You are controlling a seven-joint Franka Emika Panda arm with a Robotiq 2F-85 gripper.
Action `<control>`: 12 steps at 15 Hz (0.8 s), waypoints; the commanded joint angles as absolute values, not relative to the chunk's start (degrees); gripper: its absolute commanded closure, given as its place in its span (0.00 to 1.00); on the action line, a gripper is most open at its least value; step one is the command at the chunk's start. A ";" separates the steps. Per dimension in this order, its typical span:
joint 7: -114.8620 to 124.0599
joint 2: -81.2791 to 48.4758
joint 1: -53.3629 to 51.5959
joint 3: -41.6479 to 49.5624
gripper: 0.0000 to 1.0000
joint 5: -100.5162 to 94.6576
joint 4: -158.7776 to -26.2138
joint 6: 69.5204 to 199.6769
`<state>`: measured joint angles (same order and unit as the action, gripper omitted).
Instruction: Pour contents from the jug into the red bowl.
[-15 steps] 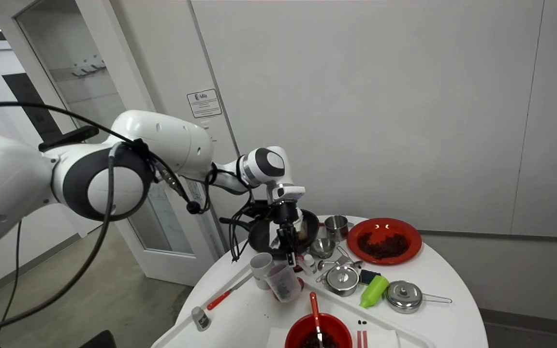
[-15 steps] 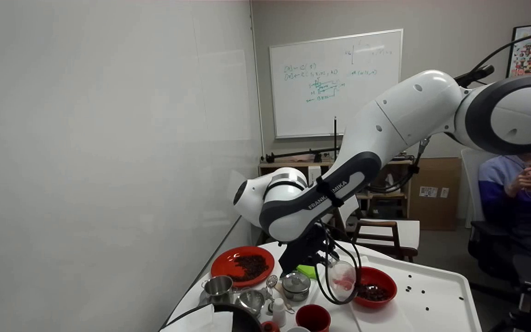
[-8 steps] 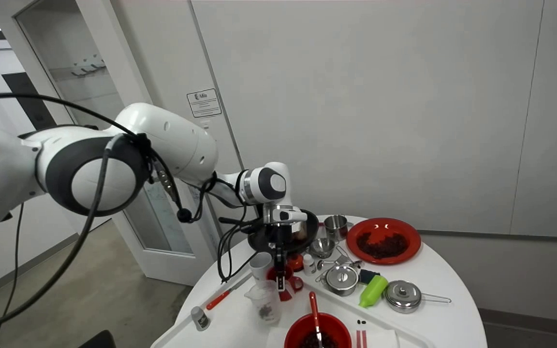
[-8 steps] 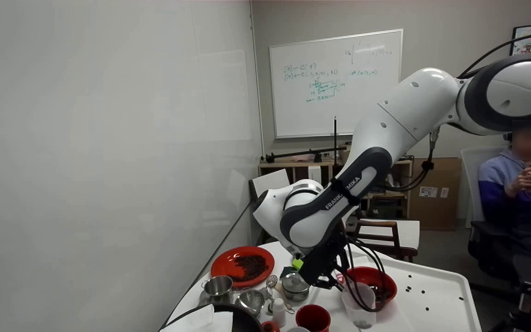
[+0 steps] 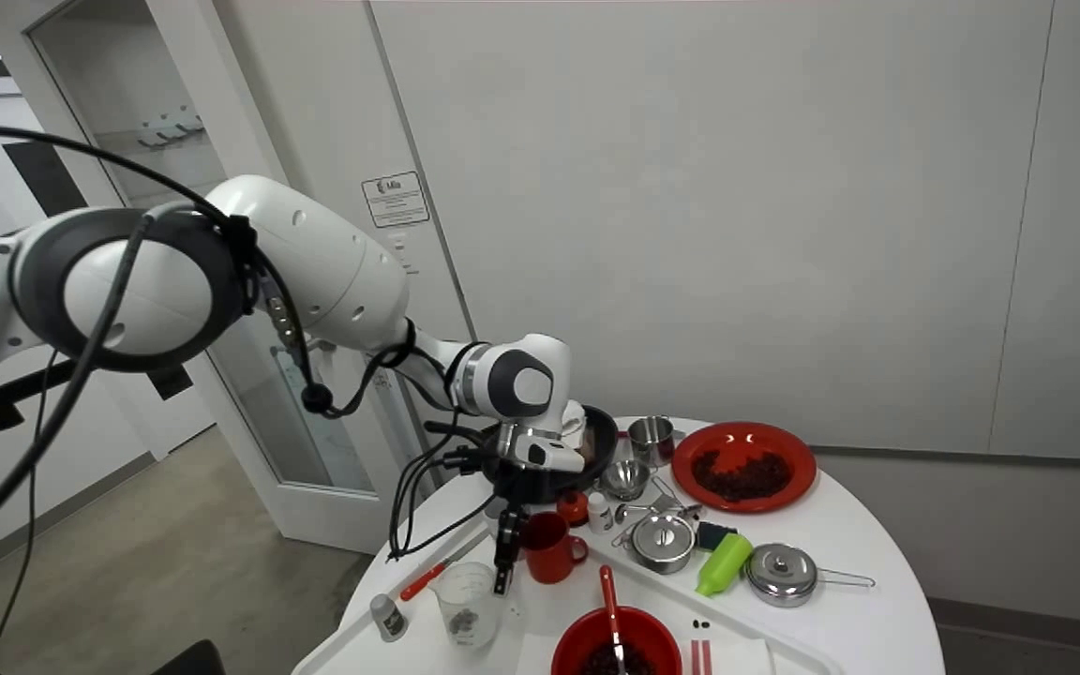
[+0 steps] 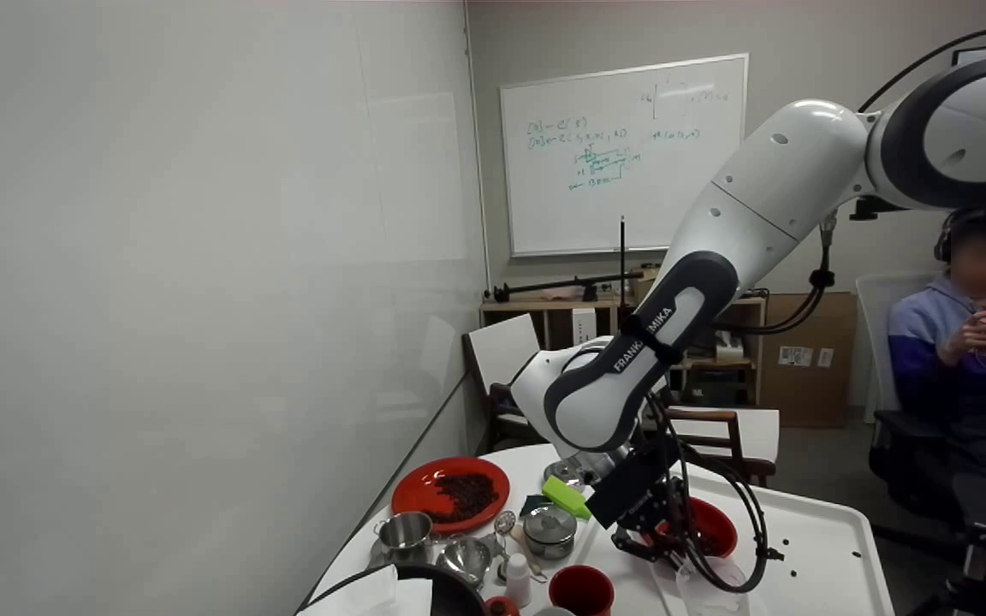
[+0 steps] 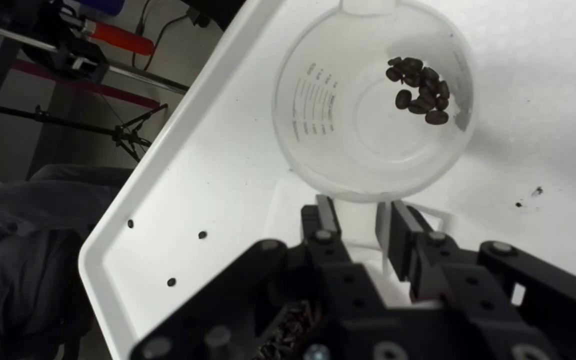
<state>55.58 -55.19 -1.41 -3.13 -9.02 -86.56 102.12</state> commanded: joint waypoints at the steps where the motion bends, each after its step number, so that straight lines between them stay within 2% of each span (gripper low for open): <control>1: 58.89 -52.36 -7.04 2.18 0.91 -8.65 -92.79 105.53; 7: 61.62 -52.00 -12.50 5.21 0.91 -10.21 -97.47 110.05; 12: 61.97 -52.74 -13.18 5.49 0.91 -9.68 -99.67 115.72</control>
